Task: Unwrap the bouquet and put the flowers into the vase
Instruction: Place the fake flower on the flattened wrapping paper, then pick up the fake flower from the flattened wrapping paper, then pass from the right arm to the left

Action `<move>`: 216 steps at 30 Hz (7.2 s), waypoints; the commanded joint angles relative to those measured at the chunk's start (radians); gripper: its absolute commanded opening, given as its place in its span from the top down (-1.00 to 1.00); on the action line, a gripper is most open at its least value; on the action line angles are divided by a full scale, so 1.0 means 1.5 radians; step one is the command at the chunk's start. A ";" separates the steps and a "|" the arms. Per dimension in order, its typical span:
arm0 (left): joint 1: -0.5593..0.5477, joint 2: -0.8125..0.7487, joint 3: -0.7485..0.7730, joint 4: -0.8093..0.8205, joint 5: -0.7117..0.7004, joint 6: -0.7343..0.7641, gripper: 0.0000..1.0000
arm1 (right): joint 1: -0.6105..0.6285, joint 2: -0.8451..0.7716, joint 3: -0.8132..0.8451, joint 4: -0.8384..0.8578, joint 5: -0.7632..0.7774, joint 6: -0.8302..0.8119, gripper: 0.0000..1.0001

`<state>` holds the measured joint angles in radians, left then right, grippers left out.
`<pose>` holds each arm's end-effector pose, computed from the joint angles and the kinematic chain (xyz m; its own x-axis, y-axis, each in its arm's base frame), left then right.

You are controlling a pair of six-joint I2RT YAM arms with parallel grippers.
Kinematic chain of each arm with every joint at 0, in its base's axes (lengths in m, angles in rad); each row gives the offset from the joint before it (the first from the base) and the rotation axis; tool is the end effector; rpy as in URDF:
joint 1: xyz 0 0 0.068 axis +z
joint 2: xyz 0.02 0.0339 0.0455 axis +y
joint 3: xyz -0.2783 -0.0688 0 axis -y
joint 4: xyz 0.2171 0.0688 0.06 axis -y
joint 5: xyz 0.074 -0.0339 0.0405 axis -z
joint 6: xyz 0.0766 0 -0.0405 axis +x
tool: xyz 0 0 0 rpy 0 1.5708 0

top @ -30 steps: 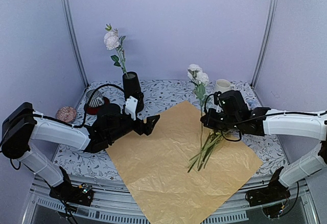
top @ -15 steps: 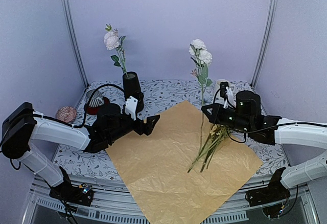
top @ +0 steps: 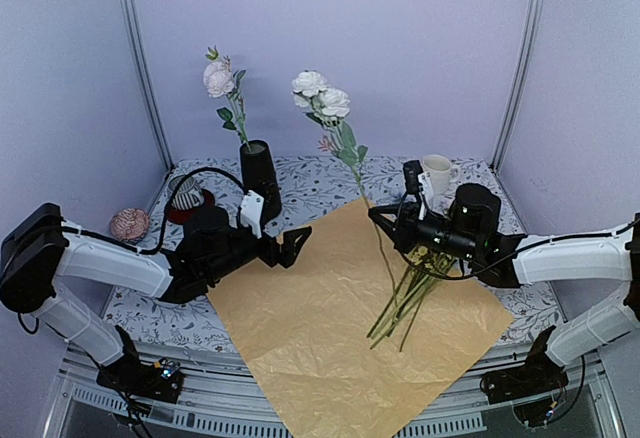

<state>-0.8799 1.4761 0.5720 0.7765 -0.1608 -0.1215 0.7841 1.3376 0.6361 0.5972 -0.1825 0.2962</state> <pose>0.2156 -0.2415 0.2380 -0.1604 0.0063 -0.9870 0.6448 0.7577 -0.1000 0.2088 0.2279 0.2744 -0.3105 0.0957 -0.9457 -0.7649 0.5655 0.3084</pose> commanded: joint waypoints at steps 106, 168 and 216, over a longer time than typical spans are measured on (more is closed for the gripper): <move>-0.010 -0.011 0.001 0.018 0.045 -0.027 -0.92 | 0.056 0.107 0.148 -0.720 0.121 0.183 0.41; -0.010 -0.040 -0.032 0.054 0.028 -0.030 -0.88 | 0.055 -0.010 0.177 -0.323 0.243 -0.025 0.93; 0.113 0.030 -0.111 0.380 0.419 -0.223 -0.96 | 0.083 0.259 0.037 0.234 -0.047 0.041 0.86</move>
<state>-0.7235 1.5337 0.4206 1.2980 0.4355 -0.4541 0.8932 1.7107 0.6655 0.9443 -0.2241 0.3443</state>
